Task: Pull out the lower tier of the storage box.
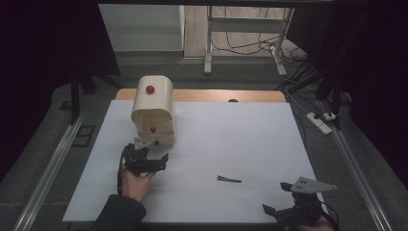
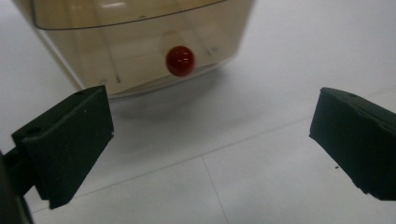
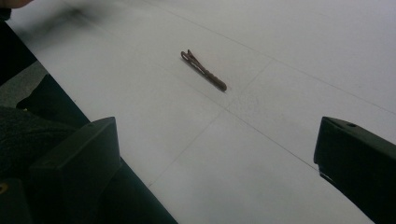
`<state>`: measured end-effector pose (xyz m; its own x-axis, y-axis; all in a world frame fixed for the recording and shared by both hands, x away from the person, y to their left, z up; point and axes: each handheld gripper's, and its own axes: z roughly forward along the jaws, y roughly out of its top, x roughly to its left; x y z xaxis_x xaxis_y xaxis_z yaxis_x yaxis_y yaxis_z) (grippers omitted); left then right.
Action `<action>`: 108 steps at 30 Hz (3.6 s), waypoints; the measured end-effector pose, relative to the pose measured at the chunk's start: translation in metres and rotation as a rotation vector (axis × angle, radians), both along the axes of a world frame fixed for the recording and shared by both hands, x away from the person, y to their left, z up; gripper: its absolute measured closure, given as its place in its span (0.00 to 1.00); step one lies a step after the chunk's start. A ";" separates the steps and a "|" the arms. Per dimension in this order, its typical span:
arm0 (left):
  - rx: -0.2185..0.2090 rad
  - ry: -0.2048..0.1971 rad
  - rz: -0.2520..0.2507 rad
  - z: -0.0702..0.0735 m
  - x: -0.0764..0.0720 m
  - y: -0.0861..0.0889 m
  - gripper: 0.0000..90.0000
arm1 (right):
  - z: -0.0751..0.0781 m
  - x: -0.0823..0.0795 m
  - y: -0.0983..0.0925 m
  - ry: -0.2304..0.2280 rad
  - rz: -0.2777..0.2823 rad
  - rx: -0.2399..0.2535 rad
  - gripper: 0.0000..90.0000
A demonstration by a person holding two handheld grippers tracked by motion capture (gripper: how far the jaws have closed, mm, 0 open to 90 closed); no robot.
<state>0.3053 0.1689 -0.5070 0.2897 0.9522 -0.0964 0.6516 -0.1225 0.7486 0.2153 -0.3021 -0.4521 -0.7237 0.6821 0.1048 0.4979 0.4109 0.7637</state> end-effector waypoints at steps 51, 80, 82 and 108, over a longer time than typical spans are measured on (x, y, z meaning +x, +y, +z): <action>0.084 -0.007 0.292 -0.008 0.015 -0.033 0.83 | 0.000 0.000 0.000 0.001 0.026 0.002 0.00; 0.085 0.002 0.243 -0.007 -0.017 -0.032 0.83 | 0.000 0.000 0.001 -0.002 0.024 -0.002 0.00; 0.081 0.005 0.238 -0.007 -0.017 -0.031 0.82 | 0.000 0.000 0.001 -0.002 0.023 -0.003 0.00; -0.030 0.085 0.066 0.009 -0.012 -0.008 0.39 | 0.000 0.000 0.001 0.003 0.026 -0.004 0.00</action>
<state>0.2930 0.1612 -0.4980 0.2165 0.9653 -0.1463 0.7189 -0.0562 0.6928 0.2157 -0.3009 -0.4525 -0.7407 0.6637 0.1040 0.4893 0.4268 0.7605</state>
